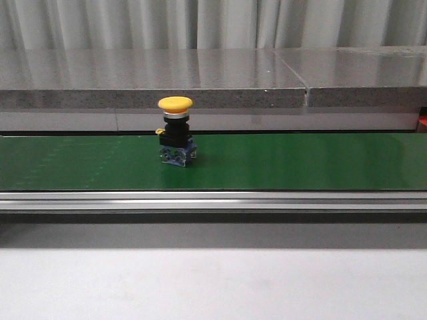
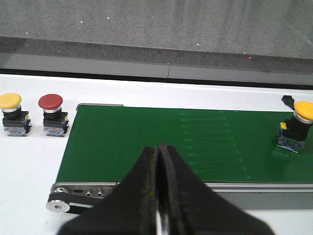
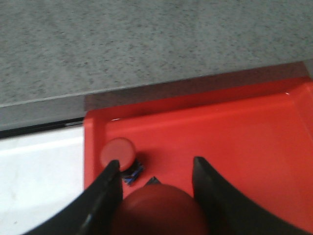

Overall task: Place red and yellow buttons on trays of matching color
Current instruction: 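Move the red button over the red tray and release it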

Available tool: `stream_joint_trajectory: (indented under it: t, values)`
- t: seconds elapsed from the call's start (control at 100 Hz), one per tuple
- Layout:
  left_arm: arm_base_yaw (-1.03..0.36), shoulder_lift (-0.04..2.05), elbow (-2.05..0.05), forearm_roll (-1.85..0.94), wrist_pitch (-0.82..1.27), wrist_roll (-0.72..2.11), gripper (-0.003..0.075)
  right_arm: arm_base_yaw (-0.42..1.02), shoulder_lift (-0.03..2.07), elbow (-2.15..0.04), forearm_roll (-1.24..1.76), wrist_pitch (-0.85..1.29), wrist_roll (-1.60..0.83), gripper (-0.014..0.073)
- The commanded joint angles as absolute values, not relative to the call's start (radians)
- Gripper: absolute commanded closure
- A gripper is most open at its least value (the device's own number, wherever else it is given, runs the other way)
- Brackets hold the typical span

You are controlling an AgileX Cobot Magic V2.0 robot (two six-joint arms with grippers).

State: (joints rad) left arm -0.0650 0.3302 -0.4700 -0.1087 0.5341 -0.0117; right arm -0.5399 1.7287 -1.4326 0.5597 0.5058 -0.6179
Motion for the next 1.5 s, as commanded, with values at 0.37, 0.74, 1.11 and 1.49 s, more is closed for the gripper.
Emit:
stream_joint_trajectory:
  t: [0.37, 0.74, 1.11, 1.49]
  values:
    - [-0.073, 0.337, -0.496, -0.122, 0.461, -0.012, 0.0739, -0.55, 1.978, -1.705, 0.581, 0.466, -0.618, 0.0517]
    - [-0.073, 0.337, -0.496, -0.122, 0.461, -0.012, 0.0739, -0.548, 2.072, -1.801, 0.581, 0.519, -0.618, 0.0517]
    - [-0.073, 0.337, -0.496, -0.122, 0.461, -0.012, 0.0739, -0.548, 2.072, -1.802, 0.581, 0.529, -0.618, 0.0517]
    - [-0.073, 0.337, -0.496, -0.122, 0.461, -0.012, 0.0739, -0.548, 2.11, -1.802, 0.581, 0.518, -0.618, 0.0514]
